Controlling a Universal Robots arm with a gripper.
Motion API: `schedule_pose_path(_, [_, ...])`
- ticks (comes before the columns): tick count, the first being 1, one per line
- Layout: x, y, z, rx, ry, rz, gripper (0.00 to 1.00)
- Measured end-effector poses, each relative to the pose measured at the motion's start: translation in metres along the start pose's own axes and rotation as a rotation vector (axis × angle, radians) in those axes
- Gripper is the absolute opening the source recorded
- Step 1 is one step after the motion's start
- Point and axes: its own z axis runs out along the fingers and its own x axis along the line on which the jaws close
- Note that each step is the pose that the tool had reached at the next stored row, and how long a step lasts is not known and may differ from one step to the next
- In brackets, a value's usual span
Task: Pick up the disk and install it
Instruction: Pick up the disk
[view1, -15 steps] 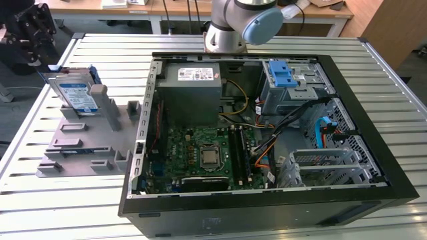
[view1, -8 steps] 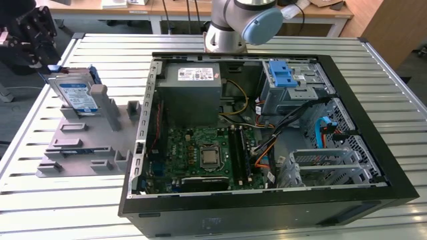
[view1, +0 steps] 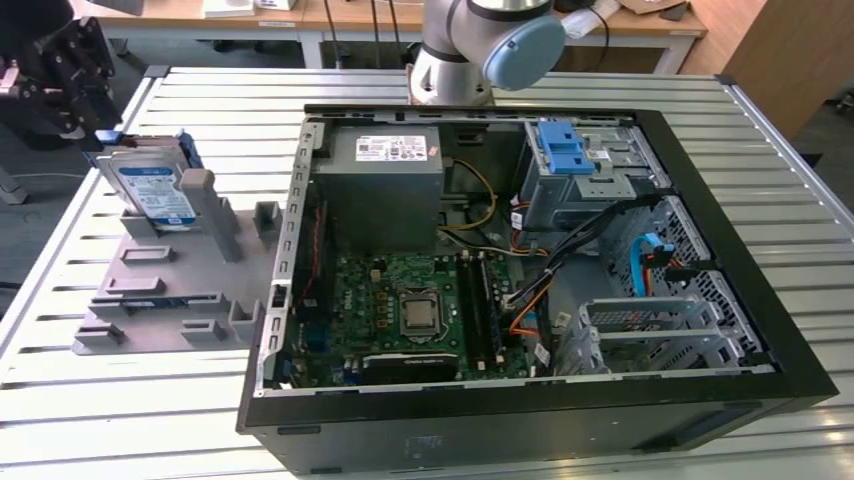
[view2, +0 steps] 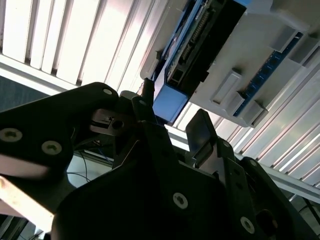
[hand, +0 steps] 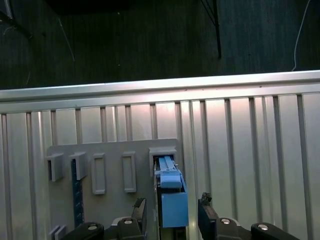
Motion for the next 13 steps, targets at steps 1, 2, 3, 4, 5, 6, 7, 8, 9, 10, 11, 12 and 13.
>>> schedule_pose_path(1, [0.0000,0.0002,0.0009,0.0000,0.0000,0.000,0.53])
schedule_pose_path(2, [0.0000,0.0004,0.0018,0.0000,0.0000,0.000,0.53])
schedule_pose_path(3, [0.0000,0.0005,0.0027,0.0001,0.0002,0.000,0.53])
schedule_pose_path(4, [0.0000,0.0006,0.0034,0.0000,0.0006,0.000,0.53])
schedule_pose_path(5, [0.0001,0.0006,0.0042,0.0000,0.0010,0.000,0.53])
schedule_pose_path(6, [0.0001,0.0006,0.0051,0.0001,0.0021,0.000,0.53])
schedule_pose_path(7, [0.0001,0.0006,0.0062,0.0002,0.0039,0.000,0.53])
schedule_pose_path(8, [0.0001,0.0006,0.0076,0.0003,0.0047,0.000,0.53])
schedule_pose_path(9, [0.0002,0.0006,0.0089,0.0003,0.0053,0.000,0.53])
schedule_pose_path(10, [0.0002,0.0006,0.0102,0.0004,0.0055,0.000,0.53])
schedule_pose_path(11, [0.0002,0.0006,0.0114,0.0004,0.0056,0.000,0.53])
schedule_pose_path(12, [0.0002,0.0006,0.0126,0.0004,0.0057,0.000,0.53])
schedule_pose_path(13, [0.0002,0.0006,0.0139,0.0004,0.0057,0.000,0.53])
